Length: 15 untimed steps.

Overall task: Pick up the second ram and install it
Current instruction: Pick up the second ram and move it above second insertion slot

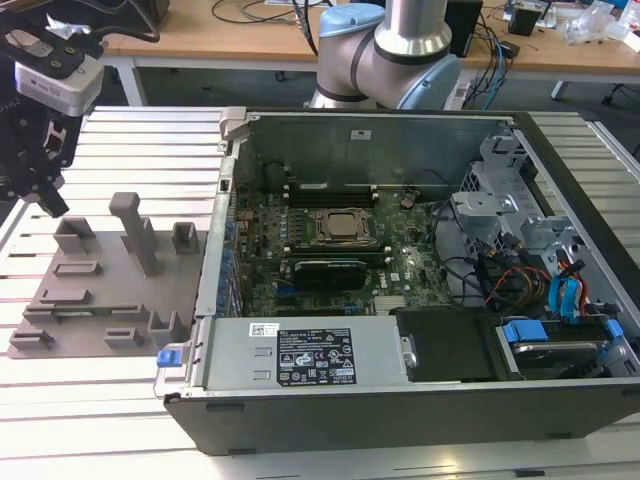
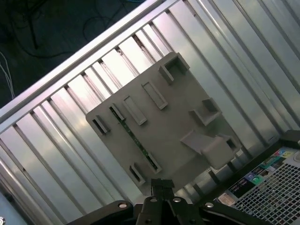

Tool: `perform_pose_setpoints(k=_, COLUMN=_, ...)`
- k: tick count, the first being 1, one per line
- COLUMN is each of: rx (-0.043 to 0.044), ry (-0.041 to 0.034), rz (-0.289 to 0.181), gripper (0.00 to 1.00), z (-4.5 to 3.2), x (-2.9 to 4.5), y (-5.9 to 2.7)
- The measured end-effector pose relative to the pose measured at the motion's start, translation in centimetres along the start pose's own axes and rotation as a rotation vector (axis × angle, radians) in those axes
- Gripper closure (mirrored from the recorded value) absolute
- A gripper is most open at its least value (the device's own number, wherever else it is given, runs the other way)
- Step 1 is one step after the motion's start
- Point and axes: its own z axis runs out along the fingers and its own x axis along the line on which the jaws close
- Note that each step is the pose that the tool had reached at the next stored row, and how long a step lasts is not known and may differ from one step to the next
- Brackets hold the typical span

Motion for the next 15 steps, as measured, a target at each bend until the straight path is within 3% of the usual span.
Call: perform_pose_setpoints(k=15, rx=-0.0051, ry=-0.0016, rz=-0.177, gripper=0.9, z=0.0, x=0.0, y=0.0)
